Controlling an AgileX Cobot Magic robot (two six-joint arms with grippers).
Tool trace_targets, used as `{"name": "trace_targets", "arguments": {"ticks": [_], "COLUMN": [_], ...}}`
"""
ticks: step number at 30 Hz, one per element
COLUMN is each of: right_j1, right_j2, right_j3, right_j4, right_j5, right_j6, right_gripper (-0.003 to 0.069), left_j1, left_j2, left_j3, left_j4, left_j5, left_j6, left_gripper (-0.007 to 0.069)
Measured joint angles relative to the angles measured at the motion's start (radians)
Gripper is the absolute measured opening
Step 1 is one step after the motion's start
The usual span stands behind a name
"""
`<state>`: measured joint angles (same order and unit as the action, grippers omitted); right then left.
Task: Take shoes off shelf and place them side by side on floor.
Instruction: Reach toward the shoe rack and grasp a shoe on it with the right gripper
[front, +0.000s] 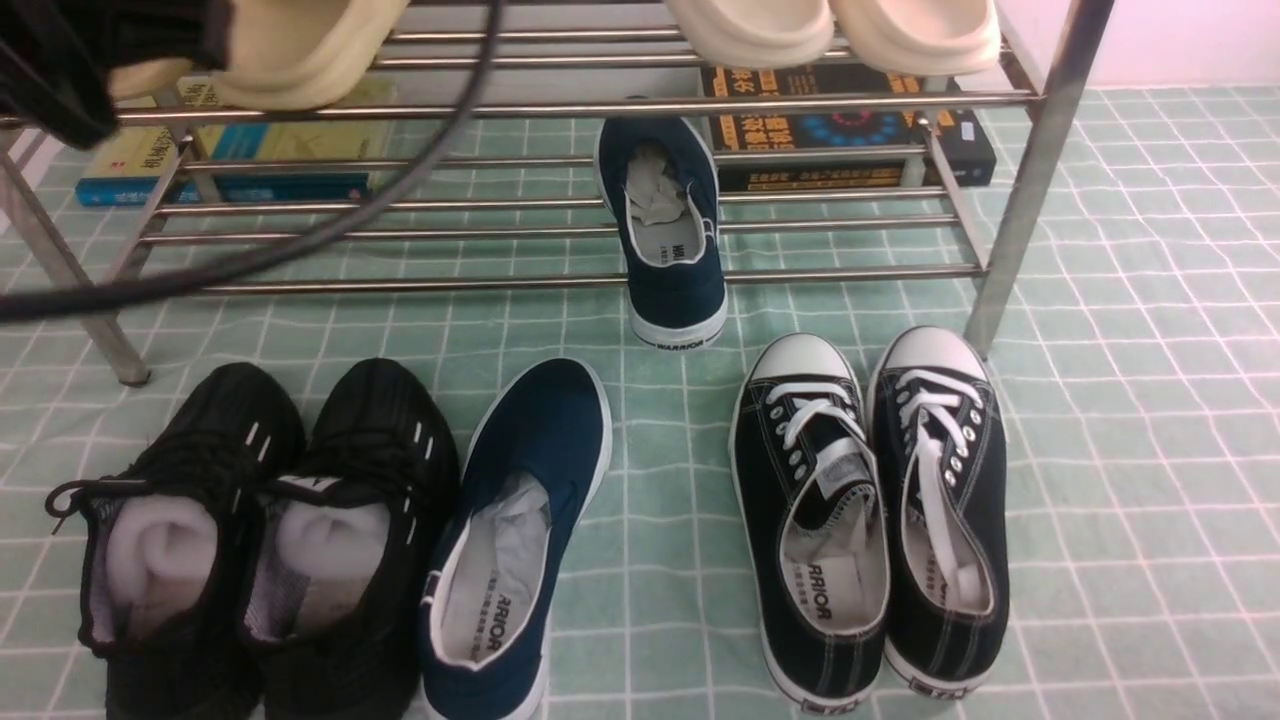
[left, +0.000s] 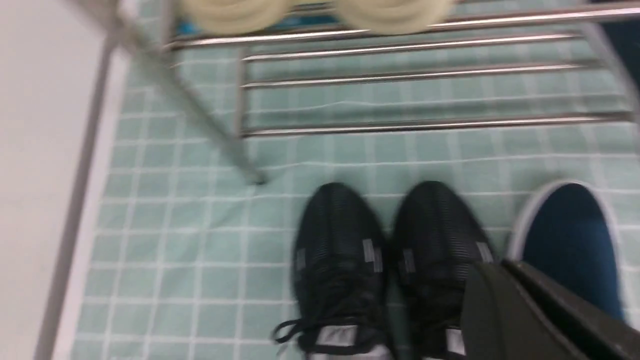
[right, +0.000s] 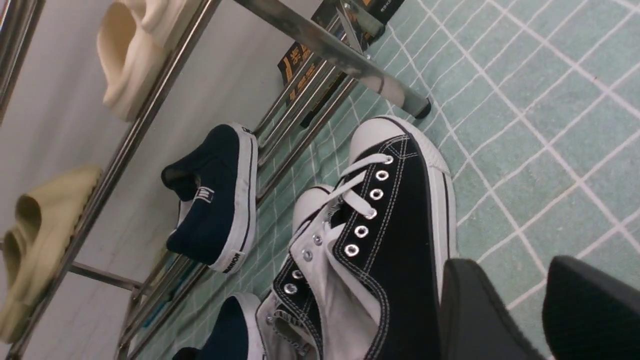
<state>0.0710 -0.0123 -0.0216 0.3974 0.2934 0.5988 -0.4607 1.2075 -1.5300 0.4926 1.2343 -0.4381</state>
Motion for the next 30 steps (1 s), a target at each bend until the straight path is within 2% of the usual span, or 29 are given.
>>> {"name": "trace_targets", "arguments": {"ticks": [3, 4, 6, 7, 8, 9, 10, 12, 14, 16, 17, 18, 19, 20, 22, 23, 24, 25, 28, 30], "right_j1": [0.000, 0.000, 0.000, 0.000, 0.000, 0.000, 0.000, 0.000, 0.000, 0.000, 0.000, 0.000, 0.000, 0.006, 0.020, 0.035, 0.038, 0.080, 0.139, 0.233], "right_j2": [0.002, 0.004, 0.062, 0.070, 0.145, 0.189, 0.201, 0.389, 0.507, 0.667, 0.682, 0.807, 0.820, 0.914, 1.034, 1.101, 1.128, 1.243, 1.378, 1.526], "right_j3": [-0.121, -0.142, -0.284, -0.295, -0.379, -0.419, -0.429, -0.567, -0.652, -0.736, -0.744, -0.801, -0.806, -0.836, -0.867, -0.884, -0.891, -0.937, -1.022, -1.157], "right_j4": [-0.003, -0.004, -0.033, -0.036, -0.063, -0.074, -0.077, -0.091, -0.073, -0.002, 0.007, 0.094, 0.119, 0.215, 0.324, 0.399, 0.422, 0.500, 0.518, 0.457], "right_j5": [0.059, 0.071, 0.187, 0.198, 0.308, 0.347, 0.374, 0.552, 0.648, 0.711, 0.715, 0.745, 0.748, 0.765, 0.784, 0.798, 0.799, 0.811, 0.815, 0.815], "right_j6": [-0.097, -0.113, -0.210, -0.217, -0.266, -0.289, -0.295, -0.388, -0.450, -0.564, -0.577, -0.700, -0.738, -0.889, -1.075, -1.151, -1.174, -1.236, -1.237, -1.149], "right_gripper": [0.0177, 0.0166, 0.0079, 0.0072, 0.0019, 0.0001, -0.0002, -0.0013, -0.0013, -0.0008, -0.0008, 0.0000, 0.0001, 0.0014, 0.0037, 0.0063, 0.0073, 0.0121, 0.0177, 0.0219], "left_j1": [0.156, 0.179, 0.328, 0.340, 0.424, 0.463, 0.472, 0.562, 0.582, 0.584, 0.584, 0.584, 0.584, 0.584, 0.584, 0.584, 0.584, 0.584, 0.584, 0.584], "left_j2": [0.005, 0.007, 0.030, 0.030, 0.050, 0.057, 0.058, 0.065, 0.065, 0.063, 0.063, 0.062, 0.062, 0.062, 0.062, 0.062, 0.062, 0.062, 0.062, 0.062], "left_j3": [0.065, 0.078, 0.170, 0.170, 0.236, 0.258, 0.272, 0.352, 0.390, 0.418, 0.418, 0.431, 0.433, 0.436, 0.436, 0.436, 0.436, 0.436, 0.436, 0.436], "left_j4": [-0.078, -0.090, -0.171, -0.178, -0.236, -0.266, -0.273, -0.366, -0.401, -0.437, -0.440, -0.460, -0.464, -0.473, -0.484, -0.493, -0.500, -0.527, -0.555, -0.572], "left_j5": [0.000, 0.000, 0.000, 0.000, 0.000, 0.000, 0.000, 0.000, 0.000, 0.000, 0.000, -0.005, -0.005, -0.005, -0.002, -0.002, -0.002, -0.002, -0.002, -0.002], "left_j6": [0.071, 0.083, 0.160, 0.160, 0.182, 0.186, 0.188, 0.218, 0.239, 0.252, 0.252, 0.260, 0.262, 0.282, 0.312, 0.333, 0.337, 0.364, 0.375, 0.382], "left_gripper": [0.0007, 0.0007, 0.0008, 0.0008, 0.0008, 0.0008, 0.0008, 0.0009, 0.0008, 0.0011, 0.0011, 0.0012, 0.0011, 0.0011, 0.0013, 0.0015, 0.0015, 0.0017, 0.0018, 0.0019]}}
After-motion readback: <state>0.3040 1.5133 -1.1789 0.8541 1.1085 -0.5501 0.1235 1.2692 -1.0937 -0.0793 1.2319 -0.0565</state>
